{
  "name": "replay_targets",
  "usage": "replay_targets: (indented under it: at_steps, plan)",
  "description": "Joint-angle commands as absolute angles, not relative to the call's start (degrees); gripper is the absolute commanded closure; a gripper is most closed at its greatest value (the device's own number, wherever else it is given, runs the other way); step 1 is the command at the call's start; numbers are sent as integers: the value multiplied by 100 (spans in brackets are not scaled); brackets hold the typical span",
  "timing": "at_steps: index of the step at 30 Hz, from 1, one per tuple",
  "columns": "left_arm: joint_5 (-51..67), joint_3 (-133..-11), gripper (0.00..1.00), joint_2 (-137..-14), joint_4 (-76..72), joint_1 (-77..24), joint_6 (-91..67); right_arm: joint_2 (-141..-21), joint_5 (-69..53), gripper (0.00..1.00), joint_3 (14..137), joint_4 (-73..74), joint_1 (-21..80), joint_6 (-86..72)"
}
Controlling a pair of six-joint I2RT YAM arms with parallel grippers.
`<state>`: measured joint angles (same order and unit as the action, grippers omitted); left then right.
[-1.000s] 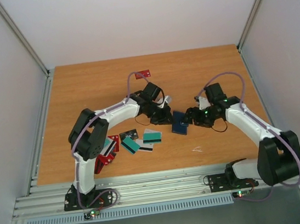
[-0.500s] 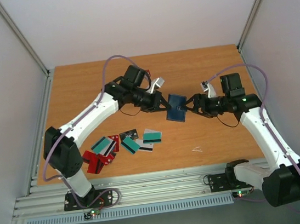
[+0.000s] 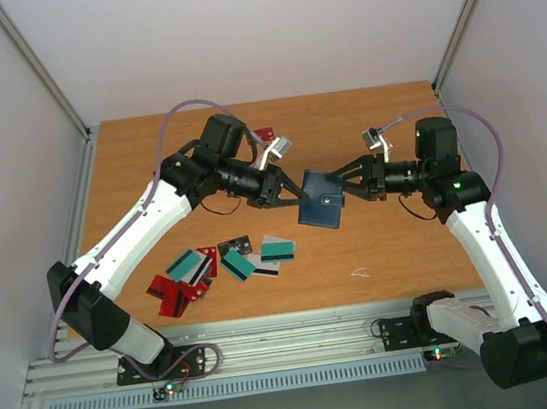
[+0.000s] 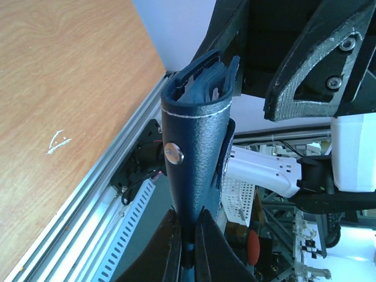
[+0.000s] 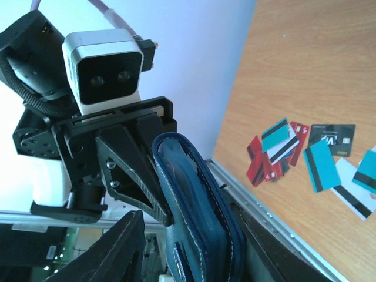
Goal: Put the credit cards into the card holder
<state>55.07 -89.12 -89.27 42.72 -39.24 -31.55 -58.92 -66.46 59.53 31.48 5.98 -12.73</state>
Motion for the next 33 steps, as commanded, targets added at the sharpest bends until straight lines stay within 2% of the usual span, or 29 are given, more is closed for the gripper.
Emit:
replay_targets:
  at_steps: [1,10,12,13,14,18,20,28,31,33]
  plan:
    - [5896,-8840,100,-8804,3928,-3928,-3370,-5819,-7171,61,5988,2664,587,-1702]
    - [5989,-8836,99,-8818,3737,-3930,-3504,-5836,-7271,75,5950,2628,774,-1774]
    - [6054,-8857,98,-8827,3675,-3935,-3552,-5850,-7245,82,5963,2621,820,-1775]
    - [6082,-8859,95,-8819,3640,-3935,-3577,-5861,-7250,86,5978,2619,833,-1783]
    - [6097,-8868,84,-8793,3606,-3930,-3612,-5870,-7252,89,5997,2603,835,-1793]
    - [6023,-8595,32,-8461,3317,-3845,-3538,-5888,-7400,98,6080,2395,835,-1963]
    - [6086,-8263,23,-8219,2816,-3759,-3687,-5873,-7539,99,6084,2083,835,-2181]
    - [6739,-7357,27,-7845,142,-3583,-5396,-5982,-7819,99,6079,408,864,-3344]
    - [6890,-7207,32,-7959,-1012,-3586,-6240,-6116,-7852,99,6159,23,938,-3625]
    - [6917,-7218,37,-8037,-1227,-3584,-6529,-6180,-7857,99,6215,-181,1031,-3665]
